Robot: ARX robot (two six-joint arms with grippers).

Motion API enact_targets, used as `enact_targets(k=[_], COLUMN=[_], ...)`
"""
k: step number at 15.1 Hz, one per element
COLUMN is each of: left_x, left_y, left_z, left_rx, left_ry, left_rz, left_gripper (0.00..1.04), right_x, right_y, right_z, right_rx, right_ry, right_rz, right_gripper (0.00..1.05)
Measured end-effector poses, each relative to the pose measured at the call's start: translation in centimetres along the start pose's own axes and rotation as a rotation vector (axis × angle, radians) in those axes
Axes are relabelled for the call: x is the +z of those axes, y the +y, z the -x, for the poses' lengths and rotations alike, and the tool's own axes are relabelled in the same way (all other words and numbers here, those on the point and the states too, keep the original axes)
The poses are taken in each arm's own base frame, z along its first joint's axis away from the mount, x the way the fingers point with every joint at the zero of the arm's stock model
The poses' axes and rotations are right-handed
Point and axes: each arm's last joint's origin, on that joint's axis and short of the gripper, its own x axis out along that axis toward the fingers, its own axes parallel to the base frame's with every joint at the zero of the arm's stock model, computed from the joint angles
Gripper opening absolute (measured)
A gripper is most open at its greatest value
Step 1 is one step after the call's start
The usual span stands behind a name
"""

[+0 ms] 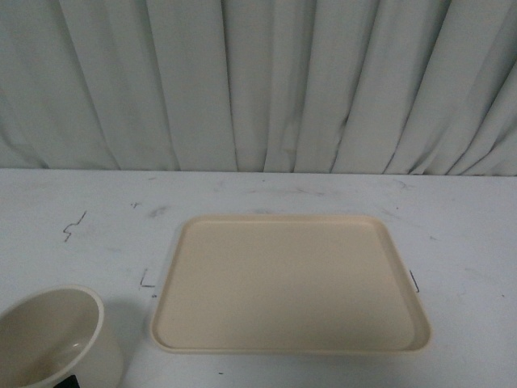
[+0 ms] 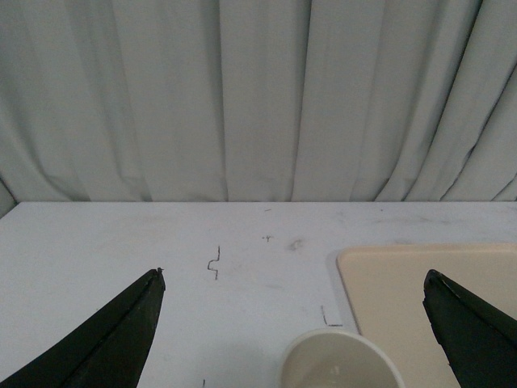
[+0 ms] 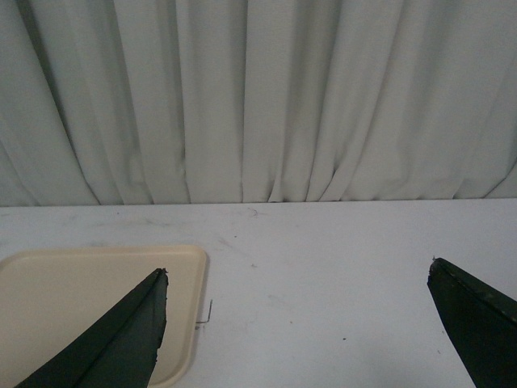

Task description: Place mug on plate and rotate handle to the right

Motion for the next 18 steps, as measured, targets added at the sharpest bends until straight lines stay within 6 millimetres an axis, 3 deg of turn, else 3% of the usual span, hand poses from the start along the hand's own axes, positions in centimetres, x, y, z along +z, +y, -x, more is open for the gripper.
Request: enact_targets(k=[18], left_x=[0.0], left_y=[0.0], left_z=[0.0], left_rx=[0.0], left_ry=[0.0], left_rz=[0.0], left_gripper=[0.98], right_x=[0.0], right_y=[0.0], right_z=[0.0], right_rx=[0.0], right_ry=[0.0], right_rz=[0.0], right_gripper=[0.98])
